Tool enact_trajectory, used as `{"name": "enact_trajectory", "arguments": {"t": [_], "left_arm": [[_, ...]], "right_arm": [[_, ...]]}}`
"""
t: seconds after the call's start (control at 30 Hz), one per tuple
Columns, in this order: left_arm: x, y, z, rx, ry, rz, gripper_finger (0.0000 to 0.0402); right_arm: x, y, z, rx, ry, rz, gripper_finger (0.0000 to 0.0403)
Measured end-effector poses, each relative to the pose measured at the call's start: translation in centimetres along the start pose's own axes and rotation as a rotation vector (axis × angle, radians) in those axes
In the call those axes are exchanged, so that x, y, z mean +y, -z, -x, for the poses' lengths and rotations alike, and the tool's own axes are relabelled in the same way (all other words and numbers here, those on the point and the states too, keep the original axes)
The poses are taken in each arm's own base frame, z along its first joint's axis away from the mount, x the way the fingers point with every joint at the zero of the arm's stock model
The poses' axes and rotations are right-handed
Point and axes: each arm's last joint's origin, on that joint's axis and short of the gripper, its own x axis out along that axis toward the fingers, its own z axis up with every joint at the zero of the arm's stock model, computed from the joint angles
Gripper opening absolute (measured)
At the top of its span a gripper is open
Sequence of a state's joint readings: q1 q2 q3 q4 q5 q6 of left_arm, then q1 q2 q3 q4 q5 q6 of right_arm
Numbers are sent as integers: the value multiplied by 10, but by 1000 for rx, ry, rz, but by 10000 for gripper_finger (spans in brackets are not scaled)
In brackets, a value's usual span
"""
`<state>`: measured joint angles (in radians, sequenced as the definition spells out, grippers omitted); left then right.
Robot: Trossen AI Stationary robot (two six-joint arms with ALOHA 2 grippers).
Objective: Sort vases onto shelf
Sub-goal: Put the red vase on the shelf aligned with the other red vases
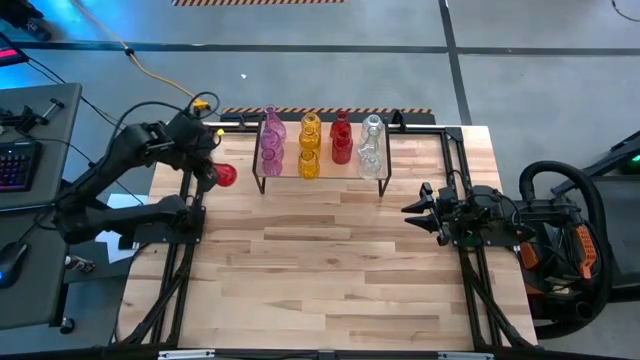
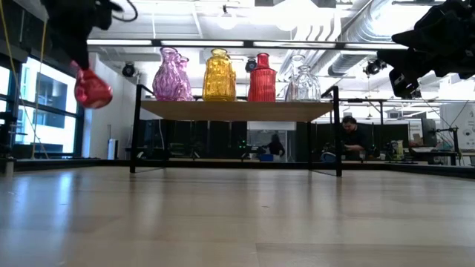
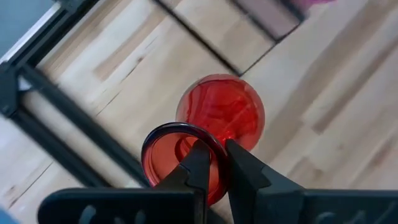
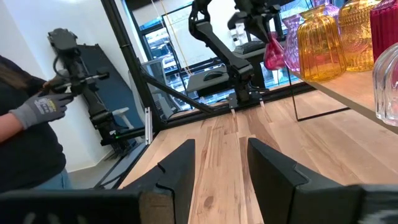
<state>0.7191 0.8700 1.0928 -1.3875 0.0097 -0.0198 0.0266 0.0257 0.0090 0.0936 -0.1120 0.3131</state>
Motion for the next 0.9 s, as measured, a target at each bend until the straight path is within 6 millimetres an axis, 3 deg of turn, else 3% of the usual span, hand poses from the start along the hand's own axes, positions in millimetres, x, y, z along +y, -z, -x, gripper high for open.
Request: {"name": "enact_trajectory", "arguments": {"t": [0.63,0.9], "left_arm": [[-23,-10,60,-212,243,-173,21],[-37,-36,77,-385,299,-282,21]], "right_arm": [[0,0,0,0,0,0,130],[0,0,0,0,0,0,130]]}}
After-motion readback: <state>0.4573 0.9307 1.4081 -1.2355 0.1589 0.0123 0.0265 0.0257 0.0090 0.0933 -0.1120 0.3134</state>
